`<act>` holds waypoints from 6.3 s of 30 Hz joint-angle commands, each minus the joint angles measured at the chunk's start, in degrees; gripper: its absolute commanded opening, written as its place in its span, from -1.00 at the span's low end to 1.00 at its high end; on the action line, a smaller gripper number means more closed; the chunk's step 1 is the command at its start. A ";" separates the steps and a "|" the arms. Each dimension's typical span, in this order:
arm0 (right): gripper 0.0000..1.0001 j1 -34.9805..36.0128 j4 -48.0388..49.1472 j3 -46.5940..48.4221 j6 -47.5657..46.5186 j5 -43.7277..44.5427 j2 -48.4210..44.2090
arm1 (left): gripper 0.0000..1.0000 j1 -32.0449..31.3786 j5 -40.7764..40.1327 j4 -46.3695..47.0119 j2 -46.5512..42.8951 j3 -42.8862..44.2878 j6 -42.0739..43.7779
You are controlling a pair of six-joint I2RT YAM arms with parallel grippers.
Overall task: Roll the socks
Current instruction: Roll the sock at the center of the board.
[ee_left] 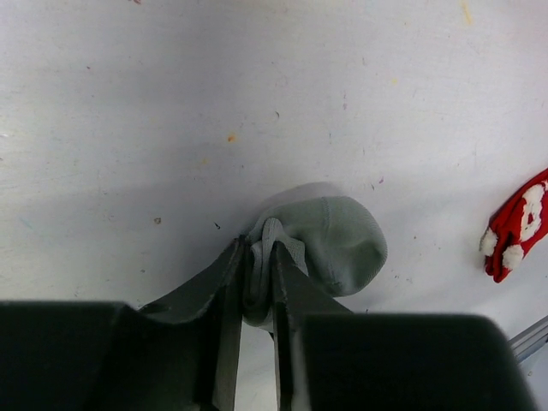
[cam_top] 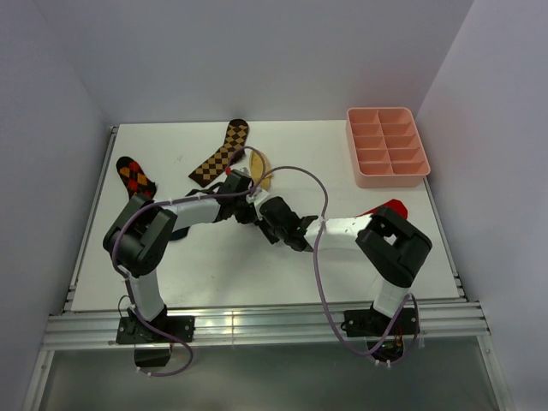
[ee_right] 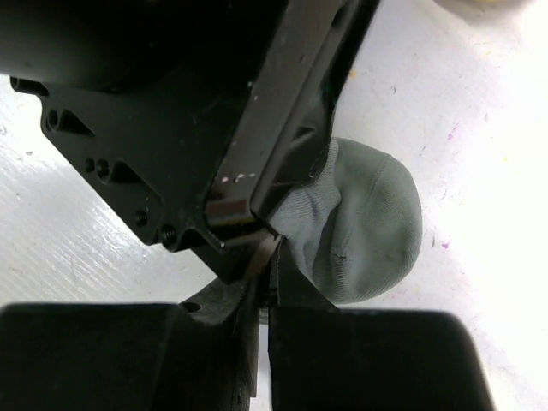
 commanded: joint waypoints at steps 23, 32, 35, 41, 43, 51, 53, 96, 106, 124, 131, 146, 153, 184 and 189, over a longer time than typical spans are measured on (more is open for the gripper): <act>-1.00 -23.56 -10.12 12.18 22.44 -58.10 13.10 | 0.29 1.17 -2.88 11.40 -10.88 -11.32 -4.43; -1.00 -25.23 -6.60 11.31 23.94 -61.97 16.01 | 0.27 1.17 -2.00 15.45 -8.77 -11.76 -6.19; -1.00 -25.23 -7.39 11.74 22.89 -61.18 15.83 | 0.24 1.17 -1.91 15.89 -7.63 -11.41 -6.28; -1.00 -25.23 -7.75 11.39 21.75 -59.42 15.57 | 0.14 1.08 -2.00 14.40 -4.55 -9.30 -5.93; -1.00 -25.23 -7.75 11.13 21.40 -58.55 15.22 | 0.05 0.99 -2.61 12.91 -3.50 -8.51 -5.66; -1.00 -25.23 -3.45 7.62 21.48 -55.73 11.27 | -0.84 0.99 -5.52 5.43 -1.04 -6.04 -4.96; -1.00 -25.41 -3.00 7.26 22.44 -55.73 11.08 | -0.99 0.99 -5.52 2.45 -0.86 -5.87 -4.26; -1.00 -30.15 0.08 2.78 30.36 -56.08 17.68 | 0.32 -1.38 -2.97 23.36 -6.05 -15.98 -13.48; -0.95 -29.89 -2.21 2.08 27.02 -52.04 14.43 | -0.69 -1.82 -2.97 20.73 -1.56 -13.08 -12.60; -0.03 -13.74 -4.50 -3.46 9.80 -15.40 -11.23 | -0.99 -2.53 -5.60 6.58 -1.74 -5.17 -5.93; -0.02 -7.05 0.07 -5.57 4.27 -5.91 -11.59 | -0.99 -2.61 -5.17 5.43 -1.56 -3.93 -5.31; -0.03 0.78 4.21 -4.78 -1.81 4.12 -5.01 | -0.99 -2.53 -3.59 5.35 -0.95 -3.14 -5.31; -0.07 1.22 1.31 -2.15 -0.93 7.10 -0.08 | -0.99 -2.61 -2.79 5.43 -1.03 -3.05 -5.22; -1.00 -20.83 -14.07 10.51 14.88 -50.10 10.46 | 0.25 0.37 -4.99 13.78 -11.85 -12.98 -7.24; -1.00 -23.03 -15.92 12.62 16.29 -52.74 13.45 | 0.23 0.29 -4.02 16.85 -10.44 -14.04 -7.50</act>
